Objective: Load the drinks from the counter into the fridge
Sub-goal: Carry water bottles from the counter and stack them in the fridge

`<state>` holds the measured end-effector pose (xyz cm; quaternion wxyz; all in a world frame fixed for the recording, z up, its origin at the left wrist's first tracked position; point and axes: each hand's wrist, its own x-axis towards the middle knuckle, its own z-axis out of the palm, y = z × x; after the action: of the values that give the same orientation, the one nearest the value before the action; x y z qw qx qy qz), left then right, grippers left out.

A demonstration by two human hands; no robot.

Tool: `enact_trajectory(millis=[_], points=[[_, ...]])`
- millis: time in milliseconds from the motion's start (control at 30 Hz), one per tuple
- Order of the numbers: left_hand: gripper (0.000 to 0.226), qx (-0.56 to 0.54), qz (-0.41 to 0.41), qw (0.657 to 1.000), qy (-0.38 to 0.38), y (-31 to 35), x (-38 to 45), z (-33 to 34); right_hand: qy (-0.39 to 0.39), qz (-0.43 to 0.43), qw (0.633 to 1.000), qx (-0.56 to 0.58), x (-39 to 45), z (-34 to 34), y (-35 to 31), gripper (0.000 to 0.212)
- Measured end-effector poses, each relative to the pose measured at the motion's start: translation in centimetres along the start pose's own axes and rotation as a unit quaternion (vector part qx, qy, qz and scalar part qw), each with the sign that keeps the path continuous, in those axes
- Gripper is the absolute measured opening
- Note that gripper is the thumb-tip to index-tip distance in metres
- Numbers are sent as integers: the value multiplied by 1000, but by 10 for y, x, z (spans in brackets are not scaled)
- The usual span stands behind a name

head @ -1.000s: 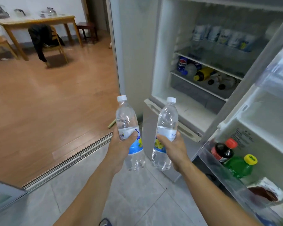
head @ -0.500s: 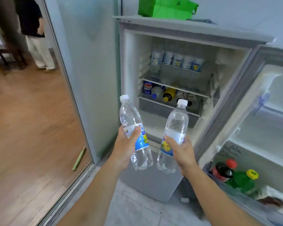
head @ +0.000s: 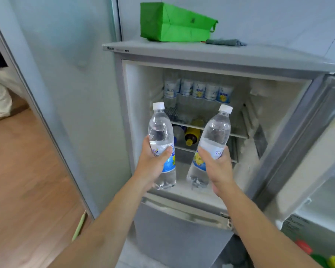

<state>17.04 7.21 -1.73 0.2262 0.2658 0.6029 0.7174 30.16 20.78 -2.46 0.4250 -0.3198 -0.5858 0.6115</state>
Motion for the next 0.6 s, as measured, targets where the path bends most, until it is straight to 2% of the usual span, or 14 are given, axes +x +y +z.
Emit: enact_trajectory(millis=[133,400,533,600], points=[[43,18,28,999,0,10,52,8,27,-24,999,20,49,17,-12,50],[53,44,75,996,-34,23,164,40,52,-70,996,23,144,43,-29,43],[73,59,106,990,-68,25,202,51,51,-74,996,-8,183,55,-26,57],[70,62,129,987,-73,25,217,54,48,-77,996,-18,199,63,-24,60]])
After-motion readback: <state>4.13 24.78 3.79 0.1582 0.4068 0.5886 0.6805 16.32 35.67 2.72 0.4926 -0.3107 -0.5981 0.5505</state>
